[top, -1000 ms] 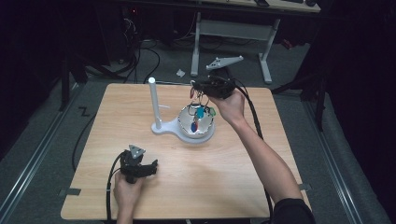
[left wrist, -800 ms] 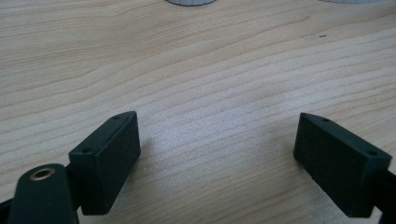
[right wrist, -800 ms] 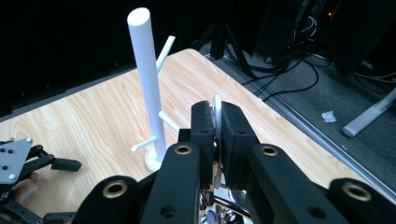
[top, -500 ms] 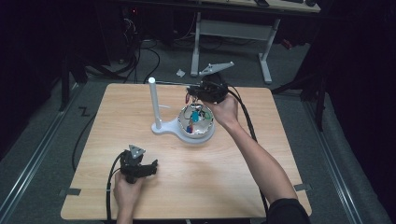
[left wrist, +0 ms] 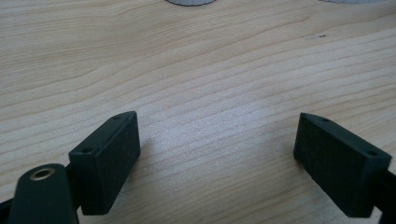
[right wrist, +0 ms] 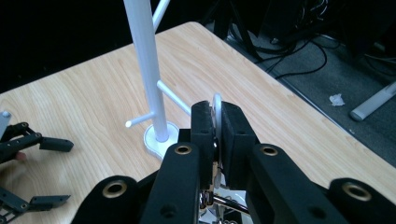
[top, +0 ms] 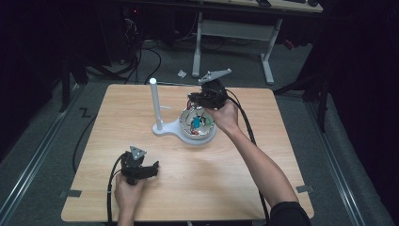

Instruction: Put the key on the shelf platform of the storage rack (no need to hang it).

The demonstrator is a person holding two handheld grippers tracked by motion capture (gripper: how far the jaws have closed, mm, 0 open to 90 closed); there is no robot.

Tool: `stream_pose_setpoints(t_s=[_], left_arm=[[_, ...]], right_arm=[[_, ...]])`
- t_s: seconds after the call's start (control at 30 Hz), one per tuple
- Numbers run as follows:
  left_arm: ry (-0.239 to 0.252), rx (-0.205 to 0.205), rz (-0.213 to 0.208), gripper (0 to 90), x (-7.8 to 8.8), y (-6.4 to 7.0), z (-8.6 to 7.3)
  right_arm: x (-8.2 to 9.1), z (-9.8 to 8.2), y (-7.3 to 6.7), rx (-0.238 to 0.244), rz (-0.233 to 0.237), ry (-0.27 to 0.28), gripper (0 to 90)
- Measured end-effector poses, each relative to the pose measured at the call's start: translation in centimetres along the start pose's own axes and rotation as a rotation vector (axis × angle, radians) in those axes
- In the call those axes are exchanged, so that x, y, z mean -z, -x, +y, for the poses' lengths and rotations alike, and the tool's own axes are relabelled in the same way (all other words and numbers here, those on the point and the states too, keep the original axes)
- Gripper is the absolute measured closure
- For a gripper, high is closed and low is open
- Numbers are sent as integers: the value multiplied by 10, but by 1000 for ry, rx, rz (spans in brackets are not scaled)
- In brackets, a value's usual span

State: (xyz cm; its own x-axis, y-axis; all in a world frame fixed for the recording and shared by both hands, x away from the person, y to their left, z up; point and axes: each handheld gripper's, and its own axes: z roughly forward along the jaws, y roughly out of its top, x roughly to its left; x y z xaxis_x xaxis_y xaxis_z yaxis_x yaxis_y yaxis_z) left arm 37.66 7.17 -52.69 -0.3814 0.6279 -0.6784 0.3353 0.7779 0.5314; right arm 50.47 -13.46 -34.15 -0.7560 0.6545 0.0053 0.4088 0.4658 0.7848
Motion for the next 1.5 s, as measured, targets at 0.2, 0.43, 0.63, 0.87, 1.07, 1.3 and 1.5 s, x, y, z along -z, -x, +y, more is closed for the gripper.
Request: stream_pose_setpoints(t_s=[0.2,0.43,0.63,0.87,1.07,1.3,1.5], left_arm=[[0,-4,-1,150,0,0,0],[0,0,0,150,0,0,0],[0,0,-1,150,0,0,0],[1,1,0,150,0,0,0],[3,-5,0,150,0,0,0],[2,-3,1,150,0,0,0],[3,-5,0,150,0,0,0]], right_arm=[[-4,-5,-1,2,-3,-14,853],[-8,-12,0,2,-11,-30,853],[-10,-17,1,12,-14,-46,853],[-14,-24,4,-3,-11,-59,853],[-17,-28,5,-6,-6,-63,853],[-22,-34,6,-7,-8,-87,852],[-25,-38,7,-16,-10,-99,852]])
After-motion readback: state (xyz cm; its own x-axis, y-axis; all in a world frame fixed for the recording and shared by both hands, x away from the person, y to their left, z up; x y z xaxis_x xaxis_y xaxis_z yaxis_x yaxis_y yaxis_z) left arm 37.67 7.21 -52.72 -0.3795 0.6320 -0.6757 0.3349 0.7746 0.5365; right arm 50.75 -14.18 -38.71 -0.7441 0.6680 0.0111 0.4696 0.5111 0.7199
